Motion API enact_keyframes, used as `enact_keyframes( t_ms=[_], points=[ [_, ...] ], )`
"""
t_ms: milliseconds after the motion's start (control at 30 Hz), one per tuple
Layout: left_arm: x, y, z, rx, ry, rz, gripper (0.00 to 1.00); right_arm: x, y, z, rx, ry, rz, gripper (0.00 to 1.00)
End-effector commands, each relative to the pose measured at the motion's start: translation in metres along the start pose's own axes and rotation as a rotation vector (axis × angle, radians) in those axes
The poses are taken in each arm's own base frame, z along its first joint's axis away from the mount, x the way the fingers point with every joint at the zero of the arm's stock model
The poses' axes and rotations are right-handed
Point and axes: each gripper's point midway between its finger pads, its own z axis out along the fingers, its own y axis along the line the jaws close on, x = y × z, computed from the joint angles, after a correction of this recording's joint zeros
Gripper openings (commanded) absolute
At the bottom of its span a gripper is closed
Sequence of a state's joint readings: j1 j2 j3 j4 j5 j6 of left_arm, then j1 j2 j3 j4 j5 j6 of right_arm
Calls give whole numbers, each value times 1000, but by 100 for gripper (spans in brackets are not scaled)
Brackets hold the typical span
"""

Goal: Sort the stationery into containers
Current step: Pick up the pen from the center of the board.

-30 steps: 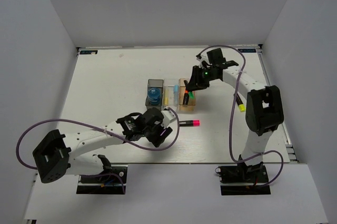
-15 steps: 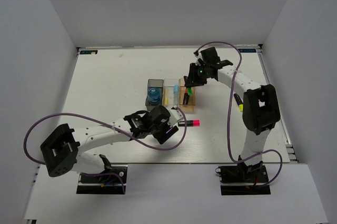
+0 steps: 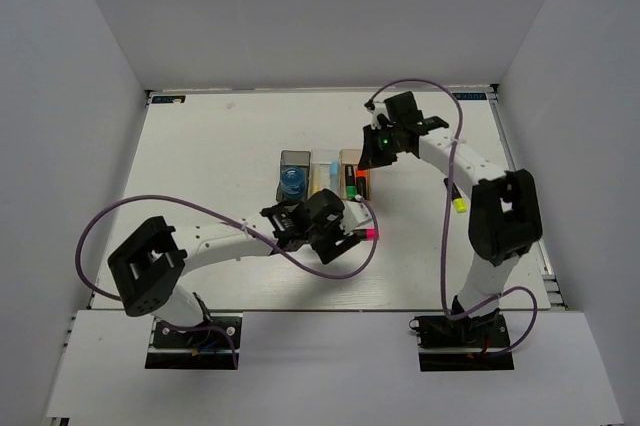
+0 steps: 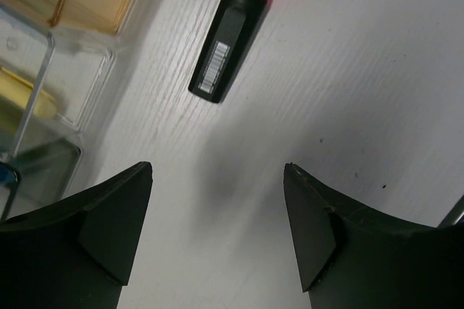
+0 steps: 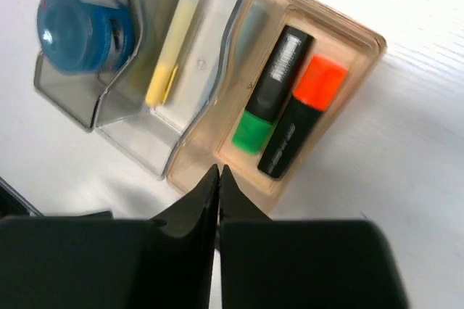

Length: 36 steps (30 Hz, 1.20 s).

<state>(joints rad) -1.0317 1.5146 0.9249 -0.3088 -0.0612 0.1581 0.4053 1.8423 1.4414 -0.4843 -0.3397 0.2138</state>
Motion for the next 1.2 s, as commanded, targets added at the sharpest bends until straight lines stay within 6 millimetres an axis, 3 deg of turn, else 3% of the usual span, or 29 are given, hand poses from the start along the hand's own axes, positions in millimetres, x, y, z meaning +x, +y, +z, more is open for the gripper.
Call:
enact_keyframes(
  t_ms=[0,33,100,133,167,200,233,267,300,333,433,900,1167],
  points=[
    [-36,-4,1,46,-94,100,85,-5,3,-50,30,-82,-188,0],
    [-34,-7,2,70,-81,123,85,-6,5,-66,38,-113,-229,0],
    [-41,-10,11,100,-71,157,86,0,-1,-96,56,-163,-474,0],
    [-49,-11,12,113,-81,165,86,31,-19,-86,73,-102,-540,0],
    [-48,-15,20,140,-64,171,86,28,-18,-110,106,-167,-637,0],
    [-52,-15,22,156,-70,173,87,32,-27,-113,145,-168,-677,0],
    [-49,-16,28,167,-58,174,87,64,-41,-101,141,-104,-661,3],
    [-49,-17,32,179,-60,173,87,66,-42,-113,153,-131,-684,14],
    [-52,-18,36,185,-69,174,87,75,-46,-112,149,-115,-696,27],
    [-49,-16,42,186,-55,170,87,92,-50,-109,138,-82,-681,46],
    [-48,-14,55,183,-45,171,87,113,-46,-112,84,-73,-663,63],
    [-39,6,85,180,23,115,87,118,-38,-116,-5,-114,-611,64],
    [-17,-3,90,216,72,63,77,116,-38,-123,-14,-146,-590,64]
  ],
)
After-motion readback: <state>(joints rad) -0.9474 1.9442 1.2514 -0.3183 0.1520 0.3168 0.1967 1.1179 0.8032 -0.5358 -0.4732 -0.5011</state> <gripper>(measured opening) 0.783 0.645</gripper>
